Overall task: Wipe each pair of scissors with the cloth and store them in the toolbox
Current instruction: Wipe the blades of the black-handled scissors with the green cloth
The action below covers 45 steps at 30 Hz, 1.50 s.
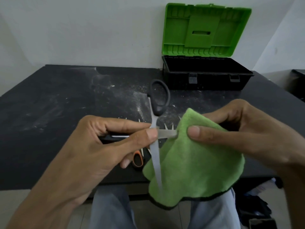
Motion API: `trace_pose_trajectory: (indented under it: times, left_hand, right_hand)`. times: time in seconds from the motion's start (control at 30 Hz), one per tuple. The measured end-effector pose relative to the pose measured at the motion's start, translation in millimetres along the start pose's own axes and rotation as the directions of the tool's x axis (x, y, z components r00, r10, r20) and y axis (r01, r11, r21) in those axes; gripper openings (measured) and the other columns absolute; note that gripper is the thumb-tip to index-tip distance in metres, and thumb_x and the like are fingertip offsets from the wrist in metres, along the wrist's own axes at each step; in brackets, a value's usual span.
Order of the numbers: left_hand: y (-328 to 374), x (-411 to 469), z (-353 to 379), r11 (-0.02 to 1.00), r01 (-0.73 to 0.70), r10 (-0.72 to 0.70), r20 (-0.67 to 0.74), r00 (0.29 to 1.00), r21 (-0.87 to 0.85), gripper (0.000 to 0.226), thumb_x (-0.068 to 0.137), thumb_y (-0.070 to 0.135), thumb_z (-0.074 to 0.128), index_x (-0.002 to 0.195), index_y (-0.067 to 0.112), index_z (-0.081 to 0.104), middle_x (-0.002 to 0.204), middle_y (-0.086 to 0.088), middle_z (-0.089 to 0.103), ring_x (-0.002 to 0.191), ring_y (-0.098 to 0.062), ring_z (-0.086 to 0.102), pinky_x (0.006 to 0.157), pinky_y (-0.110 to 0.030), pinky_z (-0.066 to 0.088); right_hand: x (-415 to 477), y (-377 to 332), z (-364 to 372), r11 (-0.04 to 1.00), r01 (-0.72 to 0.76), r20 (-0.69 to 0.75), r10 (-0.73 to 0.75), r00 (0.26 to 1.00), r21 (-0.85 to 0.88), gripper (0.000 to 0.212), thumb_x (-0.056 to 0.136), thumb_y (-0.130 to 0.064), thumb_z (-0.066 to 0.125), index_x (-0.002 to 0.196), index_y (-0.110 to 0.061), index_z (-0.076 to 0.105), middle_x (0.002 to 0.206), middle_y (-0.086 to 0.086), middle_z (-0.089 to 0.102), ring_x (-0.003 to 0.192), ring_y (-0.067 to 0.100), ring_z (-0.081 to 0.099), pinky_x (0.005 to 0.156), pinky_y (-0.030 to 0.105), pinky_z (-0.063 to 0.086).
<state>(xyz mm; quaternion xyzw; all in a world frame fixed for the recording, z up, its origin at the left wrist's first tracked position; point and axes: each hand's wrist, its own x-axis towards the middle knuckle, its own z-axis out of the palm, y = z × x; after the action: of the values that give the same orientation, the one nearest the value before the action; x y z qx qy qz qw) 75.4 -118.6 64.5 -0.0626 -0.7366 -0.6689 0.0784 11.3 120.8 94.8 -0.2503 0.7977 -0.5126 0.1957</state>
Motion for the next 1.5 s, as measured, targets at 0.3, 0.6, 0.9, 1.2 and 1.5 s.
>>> trace_pose_trajectory:
  times: [0.3,0.6,0.9,1.2,1.5]
  left_hand:
    - [-0.3,-1.1,2.5,1.000,0.020,-0.019,0.070,0.997,-0.012,0.021,0.063,0.038,0.086,0.078,0.024,0.083,0.057,-0.016,0.065,0.042,-0.012,0.040,0.046,-0.013,0.038]
    - [-3.2,-5.0,-14.6,0.995,0.070,-0.065,0.065,0.996,-0.073,0.024,0.061,0.029,0.085,0.080,0.015,0.083,0.057,-0.007,0.065,0.042,-0.010,0.035,0.043,-0.010,0.035]
    - [-4.4,-2.0,2.6,0.999,0.045,-0.043,0.118,0.992,-0.021,0.030,0.060,0.044,0.081,0.082,0.024,0.083,0.071,-0.013,0.075,0.045,-0.014,0.044,0.046,-0.014,0.039]
    - [3.5,0.1,1.2,1.000,0.025,-0.025,0.061,0.998,-0.004,0.022,0.062,0.038,0.086,0.079,0.026,0.083,0.059,-0.012,0.069,0.040,-0.011,0.041,0.046,-0.013,0.038]
    - [6.0,3.0,-1.3,0.999,-0.013,0.011,0.049,0.999,0.036,0.023,0.063,0.044,0.083,0.081,0.029,0.083,0.058,-0.016,0.068,0.041,-0.010,0.041,0.046,-0.012,0.039]
  right_hand:
    - [5.0,-0.3,8.2,0.999,0.035,0.053,-0.034,0.998,-0.005,0.026,0.088,-0.037,0.075,0.097,-0.016,0.087,0.096,0.008,0.084,0.088,0.032,0.082,0.085,0.066,0.062]
    - [-6.1,9.6,-5.1,0.998,0.007,-0.011,-0.006,1.000,0.059,0.025,0.083,-0.031,0.076,0.094,-0.012,0.087,0.099,0.014,0.083,0.091,0.038,0.081,0.089,0.070,0.059]
    - [1.8,6.2,10.8,0.999,0.030,0.042,-0.031,0.999,0.013,0.037,0.089,-0.045,0.079,0.099,-0.010,0.085,0.098,0.017,0.082,0.091,0.043,0.079,0.081,0.072,0.059]
    - [-1.3,8.6,1.4,0.999,0.021,-0.013,-0.021,1.000,0.036,0.028,0.088,-0.038,0.082,0.096,-0.011,0.086,0.094,0.016,0.083,0.087,0.041,0.081,0.084,0.074,0.058]
    - [-2.4,2.7,-3.8,0.999,0.042,-0.056,-0.042,0.998,-0.004,0.023,0.084,-0.036,0.082,0.092,-0.015,0.087,0.091,0.012,0.084,0.083,0.035,0.082,0.082,0.068,0.062]
